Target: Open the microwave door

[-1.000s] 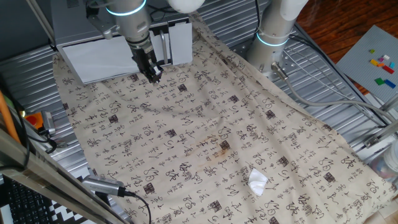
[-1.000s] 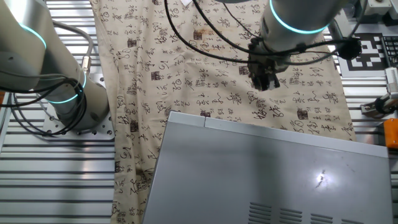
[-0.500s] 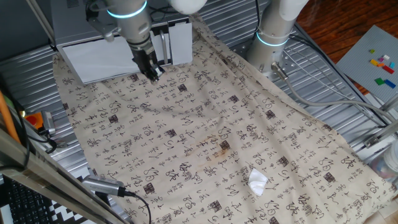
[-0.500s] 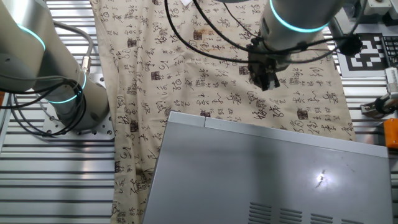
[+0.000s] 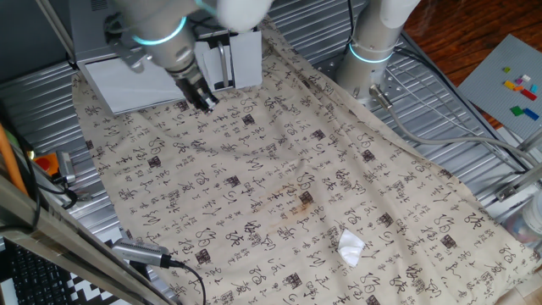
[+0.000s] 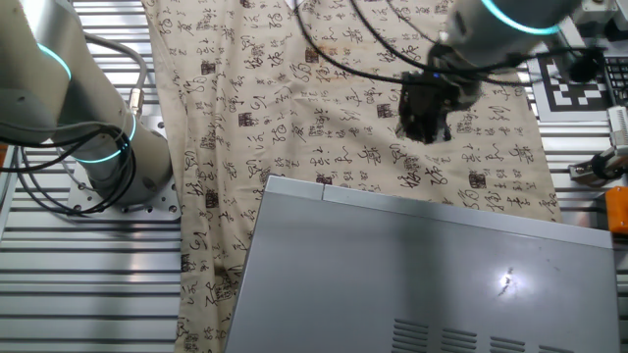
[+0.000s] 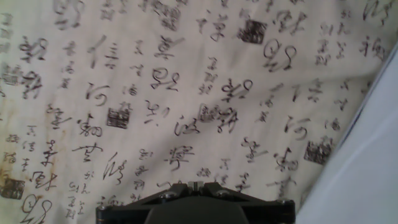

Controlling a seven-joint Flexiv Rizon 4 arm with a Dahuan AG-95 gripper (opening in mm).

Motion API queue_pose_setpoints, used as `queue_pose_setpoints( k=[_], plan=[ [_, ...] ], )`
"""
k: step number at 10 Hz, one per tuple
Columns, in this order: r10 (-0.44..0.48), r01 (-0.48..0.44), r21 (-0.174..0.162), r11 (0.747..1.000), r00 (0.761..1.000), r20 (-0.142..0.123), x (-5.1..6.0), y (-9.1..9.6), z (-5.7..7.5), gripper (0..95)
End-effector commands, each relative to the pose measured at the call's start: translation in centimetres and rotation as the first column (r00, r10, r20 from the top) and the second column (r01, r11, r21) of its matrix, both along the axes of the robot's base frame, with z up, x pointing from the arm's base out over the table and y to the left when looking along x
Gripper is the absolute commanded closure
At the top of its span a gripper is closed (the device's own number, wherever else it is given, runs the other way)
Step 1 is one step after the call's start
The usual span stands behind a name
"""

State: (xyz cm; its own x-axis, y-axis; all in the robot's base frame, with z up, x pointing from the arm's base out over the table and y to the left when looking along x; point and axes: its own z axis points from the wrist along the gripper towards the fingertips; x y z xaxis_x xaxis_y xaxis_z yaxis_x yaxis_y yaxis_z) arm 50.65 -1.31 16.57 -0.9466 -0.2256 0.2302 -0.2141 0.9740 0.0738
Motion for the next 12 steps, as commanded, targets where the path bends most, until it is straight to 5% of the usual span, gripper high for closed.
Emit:
queue_pose_setpoints(
  k=[1,12],
  plan=[
    [-0.034,0.034,-0.002,0.999,0.995,-0.097,0.22,-1.71,-0.37,95.0],
    [-0.077,0.075,-0.021,0.997,0.989,-0.128,0.01,-2.57,-0.54,95.0]
  ],
)
